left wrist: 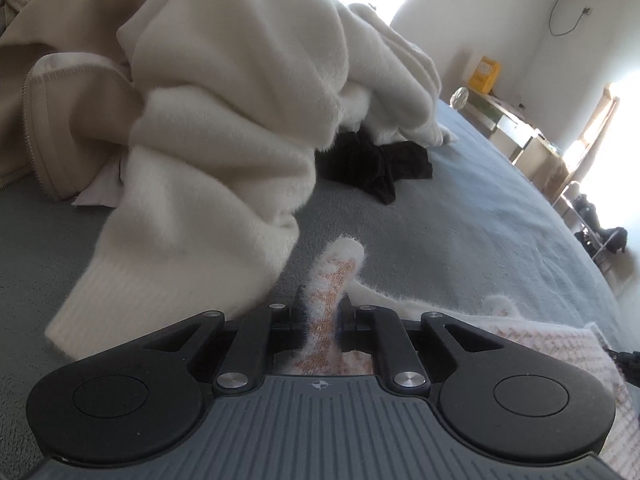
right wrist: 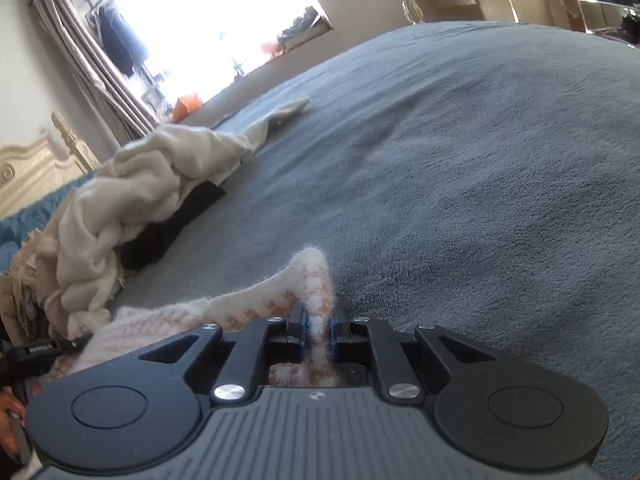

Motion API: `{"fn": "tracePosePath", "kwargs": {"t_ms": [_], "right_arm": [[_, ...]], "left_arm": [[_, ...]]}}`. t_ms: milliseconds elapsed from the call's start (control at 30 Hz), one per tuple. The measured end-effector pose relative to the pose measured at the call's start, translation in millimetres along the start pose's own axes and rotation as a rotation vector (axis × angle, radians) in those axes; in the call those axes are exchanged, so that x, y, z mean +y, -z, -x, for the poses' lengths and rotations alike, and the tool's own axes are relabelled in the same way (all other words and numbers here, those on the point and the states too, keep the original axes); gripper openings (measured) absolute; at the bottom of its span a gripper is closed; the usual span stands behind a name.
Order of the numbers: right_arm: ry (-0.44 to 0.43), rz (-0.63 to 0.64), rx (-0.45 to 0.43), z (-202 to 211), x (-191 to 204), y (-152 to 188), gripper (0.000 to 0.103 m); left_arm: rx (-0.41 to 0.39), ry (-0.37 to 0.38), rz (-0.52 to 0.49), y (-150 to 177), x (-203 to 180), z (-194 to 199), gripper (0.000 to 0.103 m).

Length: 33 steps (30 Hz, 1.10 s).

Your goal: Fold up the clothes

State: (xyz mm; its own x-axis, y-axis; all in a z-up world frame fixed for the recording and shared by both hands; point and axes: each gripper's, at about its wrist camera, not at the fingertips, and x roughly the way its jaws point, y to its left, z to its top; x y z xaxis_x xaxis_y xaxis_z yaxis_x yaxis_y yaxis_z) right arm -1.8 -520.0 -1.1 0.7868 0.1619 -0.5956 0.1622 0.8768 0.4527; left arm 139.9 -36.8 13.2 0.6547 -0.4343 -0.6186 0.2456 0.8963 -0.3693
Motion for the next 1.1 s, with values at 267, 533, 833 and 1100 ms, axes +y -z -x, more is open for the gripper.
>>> {"fn": "tracePosePath", "kwargs": {"t_ms": [267,533,833,1100], "right_arm": [[0.083,0.016,-0.085,40,7,-14,0.059],[-0.043,0.351,-0.112,89,114,9,0.051],[0.006,0.305,0.011,7,102,29,0.021],[0.305,0.013,-0.084,60,-8,14,0.031]], "left_arm": [[-0.114,-0.031,0.020,-14,-5,75,0.041],[-0.039,0.162,-0.315,27,-98,95,0.052],[0.060,0.144,-0.117,43,-68,15,0.053],[0.047,0.170,-0.111,44,-64,19,0.054]]}}
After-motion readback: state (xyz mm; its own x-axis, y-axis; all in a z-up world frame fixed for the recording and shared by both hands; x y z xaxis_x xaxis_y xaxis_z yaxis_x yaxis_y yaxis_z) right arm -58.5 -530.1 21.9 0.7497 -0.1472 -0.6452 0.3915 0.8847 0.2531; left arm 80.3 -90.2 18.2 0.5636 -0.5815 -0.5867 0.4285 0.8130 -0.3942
